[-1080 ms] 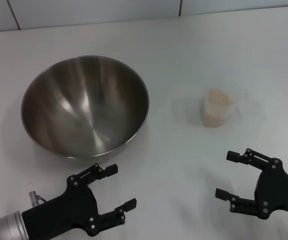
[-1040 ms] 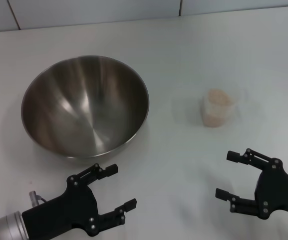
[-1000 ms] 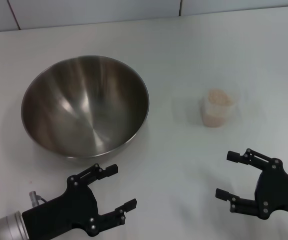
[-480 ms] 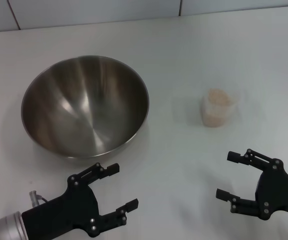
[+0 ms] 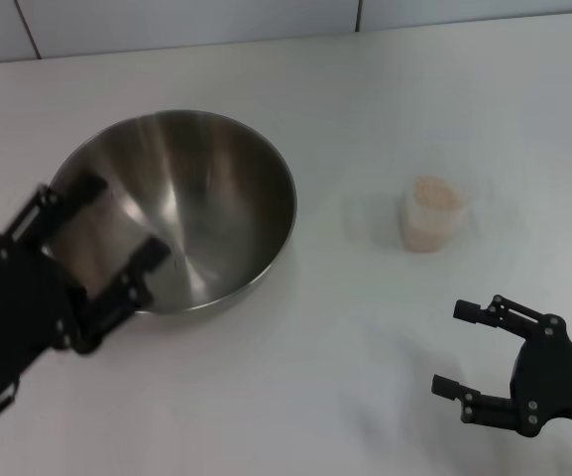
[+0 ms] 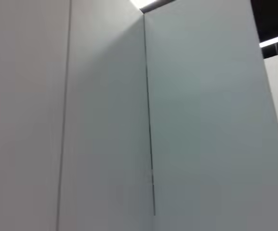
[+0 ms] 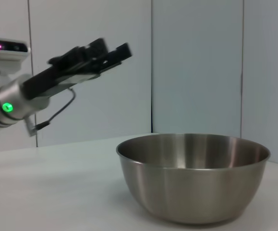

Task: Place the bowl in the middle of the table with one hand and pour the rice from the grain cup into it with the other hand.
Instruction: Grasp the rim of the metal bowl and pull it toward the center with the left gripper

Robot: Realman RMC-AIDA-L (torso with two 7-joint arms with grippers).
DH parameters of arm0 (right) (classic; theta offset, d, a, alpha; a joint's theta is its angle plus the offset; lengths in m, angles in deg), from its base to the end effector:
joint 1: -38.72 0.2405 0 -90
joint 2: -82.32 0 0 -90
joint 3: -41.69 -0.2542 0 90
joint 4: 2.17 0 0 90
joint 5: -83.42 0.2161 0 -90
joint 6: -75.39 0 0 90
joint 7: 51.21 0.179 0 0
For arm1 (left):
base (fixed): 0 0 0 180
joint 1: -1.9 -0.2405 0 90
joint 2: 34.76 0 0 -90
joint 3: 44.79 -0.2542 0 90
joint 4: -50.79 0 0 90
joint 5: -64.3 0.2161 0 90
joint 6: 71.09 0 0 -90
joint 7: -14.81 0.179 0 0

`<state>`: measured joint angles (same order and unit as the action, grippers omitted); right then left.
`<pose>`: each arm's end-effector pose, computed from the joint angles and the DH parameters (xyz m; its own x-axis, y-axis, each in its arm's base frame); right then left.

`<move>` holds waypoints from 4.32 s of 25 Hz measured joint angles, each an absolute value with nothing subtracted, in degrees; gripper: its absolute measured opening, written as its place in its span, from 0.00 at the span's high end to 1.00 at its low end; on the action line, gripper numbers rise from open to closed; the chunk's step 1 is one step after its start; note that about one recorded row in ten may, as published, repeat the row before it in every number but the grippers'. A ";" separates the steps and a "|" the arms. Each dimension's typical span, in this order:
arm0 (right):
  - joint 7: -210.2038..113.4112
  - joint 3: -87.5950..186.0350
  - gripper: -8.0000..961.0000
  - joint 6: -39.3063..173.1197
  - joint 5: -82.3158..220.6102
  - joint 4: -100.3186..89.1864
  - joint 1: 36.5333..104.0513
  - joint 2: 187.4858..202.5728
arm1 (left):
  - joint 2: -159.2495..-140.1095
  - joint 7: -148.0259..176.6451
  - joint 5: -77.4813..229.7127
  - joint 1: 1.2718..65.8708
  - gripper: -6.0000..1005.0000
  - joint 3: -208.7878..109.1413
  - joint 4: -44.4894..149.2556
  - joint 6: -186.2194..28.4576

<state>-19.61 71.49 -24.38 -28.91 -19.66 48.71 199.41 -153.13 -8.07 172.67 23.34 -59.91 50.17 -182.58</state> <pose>0.3325 0.1983 -0.0436 0.7890 -0.0510 -0.6122 -0.3465 -0.8599 -0.3749 -0.2390 0.2426 -0.0338 0.4445 -0.2439 0.8619 0.3781 -0.8212 -0.4274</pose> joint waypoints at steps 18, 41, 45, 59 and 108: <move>-19.56 71.37 0.14 -26.31 -28.90 -19.75 47.82 199.31 | -153.95 -36.95 171.88 31.41 0.34 -48.04 71.73 -172.95; -15.84 70.92 0.14 -28.67 -28.91 -23.49 47.04 199.51 | -124.66 45.47 164.26 26.94 0.34 -26.33 -13.10 -139.63; -15.80 71.01 0.14 -28.70 -28.91 -23.60 47.06 199.53 | -121.04 41.45 174.92 20.06 0.34 -7.60 -25.82 -112.56; -15.74 71.11 0.14 -28.33 -29.54 -23.71 46.89 199.73 | -153.70 61.79 188.49 15.71 0.34 67.92 -45.06 -5.64; -15.70 71.48 0.14 -28.03 -30.32 -24.10 46.97 199.82 | -153.10 59.63 199.83 26.52 0.67 62.87 -22.14 -4.75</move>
<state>-15.70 71.48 -28.03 -30.32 -24.10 46.97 199.82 -153.10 59.63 199.83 26.52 62.87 -22.14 -4.75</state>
